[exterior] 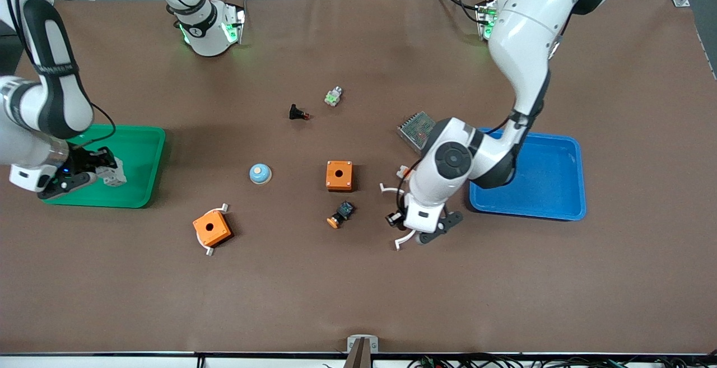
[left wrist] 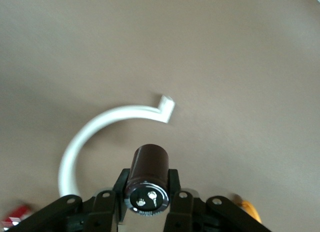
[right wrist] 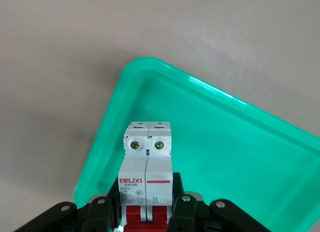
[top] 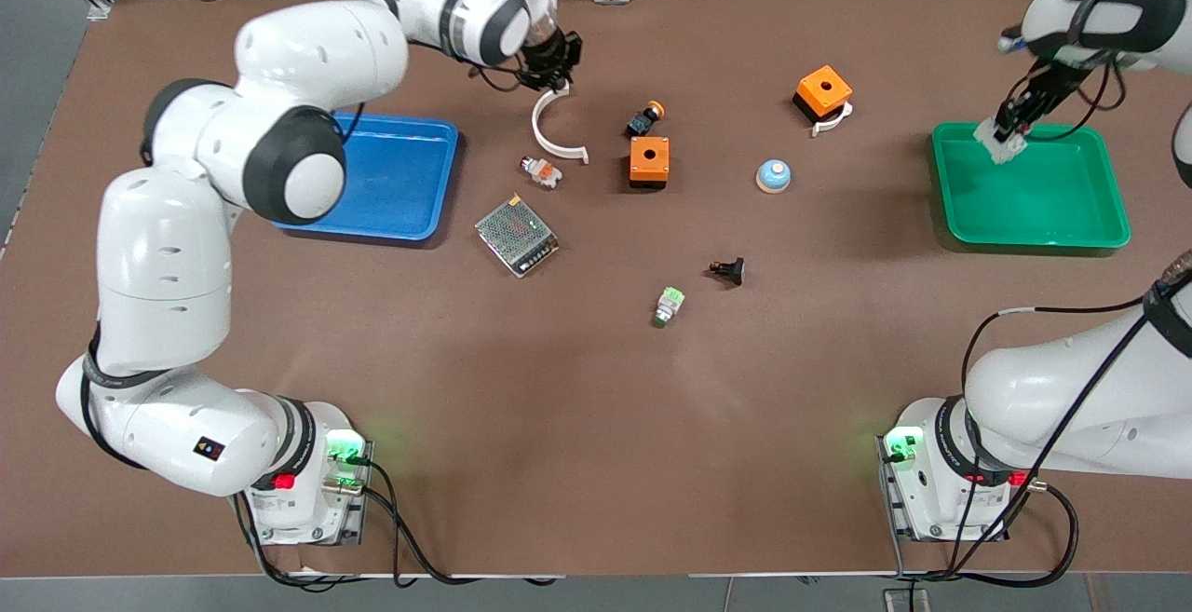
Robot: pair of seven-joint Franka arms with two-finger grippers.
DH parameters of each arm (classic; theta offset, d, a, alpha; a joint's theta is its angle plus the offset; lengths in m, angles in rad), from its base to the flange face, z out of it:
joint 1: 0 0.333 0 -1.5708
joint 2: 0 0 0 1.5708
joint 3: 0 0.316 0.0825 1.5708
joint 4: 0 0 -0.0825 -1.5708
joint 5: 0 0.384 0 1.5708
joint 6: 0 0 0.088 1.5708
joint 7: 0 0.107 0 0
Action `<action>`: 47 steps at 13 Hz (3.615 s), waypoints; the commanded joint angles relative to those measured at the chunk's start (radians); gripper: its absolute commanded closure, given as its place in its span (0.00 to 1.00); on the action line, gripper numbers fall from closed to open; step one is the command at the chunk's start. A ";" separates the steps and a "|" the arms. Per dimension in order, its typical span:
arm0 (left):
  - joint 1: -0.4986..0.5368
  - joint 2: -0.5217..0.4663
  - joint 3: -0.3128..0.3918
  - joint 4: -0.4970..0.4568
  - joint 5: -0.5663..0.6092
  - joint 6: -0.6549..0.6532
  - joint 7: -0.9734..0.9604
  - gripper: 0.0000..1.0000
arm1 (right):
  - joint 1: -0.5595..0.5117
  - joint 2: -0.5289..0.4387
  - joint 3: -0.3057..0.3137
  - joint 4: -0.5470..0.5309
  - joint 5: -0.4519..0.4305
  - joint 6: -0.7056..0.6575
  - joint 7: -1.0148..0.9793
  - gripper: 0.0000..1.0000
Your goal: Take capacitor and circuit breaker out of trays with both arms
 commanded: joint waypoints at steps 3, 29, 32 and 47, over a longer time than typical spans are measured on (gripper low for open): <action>-0.051 0.077 0.011 0.063 -0.017 0.023 -0.132 0.82 | 0.141 -0.141 0.002 -0.007 0.069 -0.101 0.220 0.99; 0.246 -0.277 0.057 0.029 -0.006 -0.400 0.493 0.00 | 0.807 0.329 -0.004 0.217 0.067 0.235 1.442 0.00; 0.358 -0.370 0.057 0.029 -0.003 -0.540 0.750 0.00 | 0.804 0.300 -0.007 0.298 0.064 0.082 1.437 0.00; 0.485 -0.892 0.042 -0.384 0.063 -0.615 1.048 0.00 | 0.368 -0.173 -0.009 0.444 0.052 -0.531 0.847 0.00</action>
